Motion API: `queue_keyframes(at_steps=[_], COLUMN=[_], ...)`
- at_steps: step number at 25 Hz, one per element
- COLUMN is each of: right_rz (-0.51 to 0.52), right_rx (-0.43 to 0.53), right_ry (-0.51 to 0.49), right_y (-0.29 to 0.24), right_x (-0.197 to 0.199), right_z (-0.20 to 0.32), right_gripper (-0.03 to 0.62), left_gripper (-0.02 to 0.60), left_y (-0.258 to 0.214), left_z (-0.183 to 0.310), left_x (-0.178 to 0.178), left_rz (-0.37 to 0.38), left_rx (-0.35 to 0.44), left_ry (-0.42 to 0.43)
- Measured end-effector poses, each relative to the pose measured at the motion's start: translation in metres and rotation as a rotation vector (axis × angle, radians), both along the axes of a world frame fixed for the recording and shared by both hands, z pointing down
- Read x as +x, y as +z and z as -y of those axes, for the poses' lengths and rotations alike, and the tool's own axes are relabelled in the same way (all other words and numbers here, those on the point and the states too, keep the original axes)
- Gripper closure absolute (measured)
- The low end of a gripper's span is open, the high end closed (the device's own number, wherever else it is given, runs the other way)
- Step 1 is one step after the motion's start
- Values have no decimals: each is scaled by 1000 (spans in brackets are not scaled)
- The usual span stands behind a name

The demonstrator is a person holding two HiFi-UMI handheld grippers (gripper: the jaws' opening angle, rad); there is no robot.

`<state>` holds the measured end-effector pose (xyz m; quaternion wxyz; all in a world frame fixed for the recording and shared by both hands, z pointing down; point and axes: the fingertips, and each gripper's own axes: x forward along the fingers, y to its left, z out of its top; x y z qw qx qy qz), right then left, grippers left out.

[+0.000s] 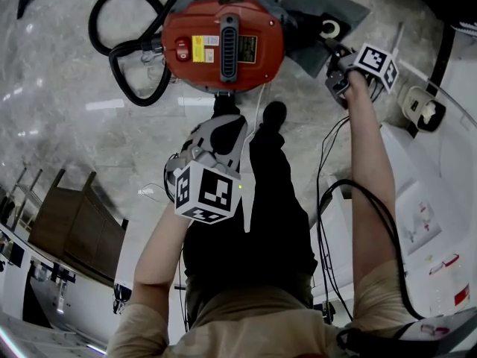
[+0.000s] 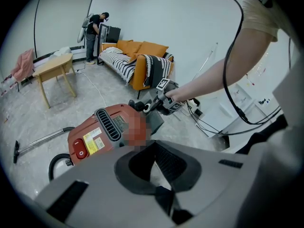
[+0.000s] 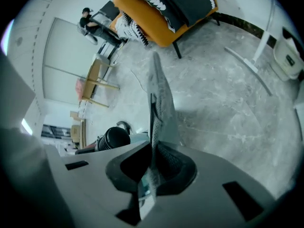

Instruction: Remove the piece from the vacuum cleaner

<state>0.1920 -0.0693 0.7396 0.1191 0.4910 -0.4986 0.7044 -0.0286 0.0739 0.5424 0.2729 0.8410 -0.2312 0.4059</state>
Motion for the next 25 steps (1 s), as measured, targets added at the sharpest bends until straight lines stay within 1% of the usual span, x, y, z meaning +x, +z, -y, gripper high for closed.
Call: queue_keyframes(at_steps=[3,4,6,11,13,16,20,22,25], right_rz=[-91,-111,-133,-143,-138,-133,-128,-127,-136], right_rx=[54,62,65,76,72,73,93,106,117], right_ry=[-182,-224,-261,-295,-293,-252,-172,-134,-104], right_y=[-7,-9,-11,-18,-22,-29,-48,-58,-78], right_x=[6,6,6,4,6,17,43,56,78], right_z=[-4,-6,-8,-18,-28,-41,-48,-53,-68], right_gripper=[569,569,569,569,569,569,568,568,569], left_gripper=[584,584,584,584,584,584,584,584,584], left_y=[4,5,4,-3,-7,-16,-26,-32,-45], left_z=[-3,-4,-5,-3,-3,1,9,12,11], left_x=[1,2,7,16,17,19,25,29,42], left_rz=[5,7,5,0,6,11,15,20,18], left_rx=[-3,-3,-2,13,17,35,59,75,89], left_ry=[2,5,11,28,40,63,82,107,152])
